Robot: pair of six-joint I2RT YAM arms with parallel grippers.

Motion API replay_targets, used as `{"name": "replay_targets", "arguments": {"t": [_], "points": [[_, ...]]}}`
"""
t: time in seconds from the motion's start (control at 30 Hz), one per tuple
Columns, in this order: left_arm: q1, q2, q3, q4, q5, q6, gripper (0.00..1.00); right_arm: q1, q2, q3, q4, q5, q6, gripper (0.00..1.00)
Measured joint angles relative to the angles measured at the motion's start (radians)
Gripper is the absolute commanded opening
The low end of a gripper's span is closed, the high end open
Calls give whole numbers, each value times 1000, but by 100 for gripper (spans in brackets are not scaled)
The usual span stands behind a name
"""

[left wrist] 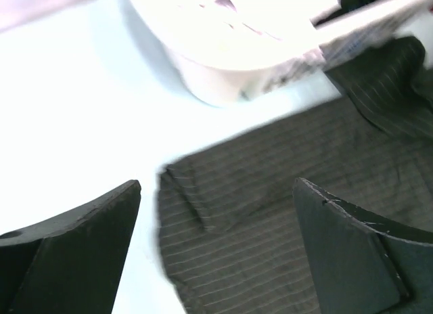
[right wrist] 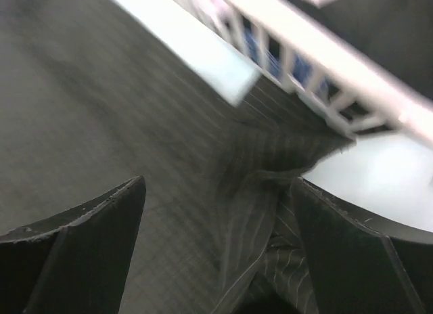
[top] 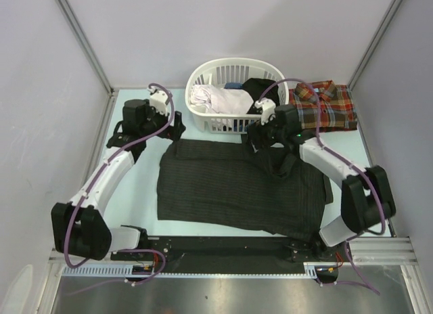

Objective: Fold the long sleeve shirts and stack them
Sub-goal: Fold the shirt

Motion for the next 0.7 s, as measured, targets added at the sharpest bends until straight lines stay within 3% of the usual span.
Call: {"name": "replay_targets", "arguments": {"t": [0.23,0.37,0.47,0.57,0.67,0.7], "points": [[35,-99,-4,3,-48,-5,99,16,130,-92,142,242,68,89],[36,-154,-35,2,-57,-4,99,15,158,-115,225,293,93,85],[37,-170,-52,-5,-71,-4,99,10,204,-115,280,297,122,77],[37,-172,-56,-22,-80,-3,99,3,238,-115,292,282,143,56],[37,-175,-58,-33,-89,-3,99,-12,249,-116,297,251,158,17],[37,-175,-58,-35,-91,-3,99,-19,249,-116,298,236,167,9]]}}
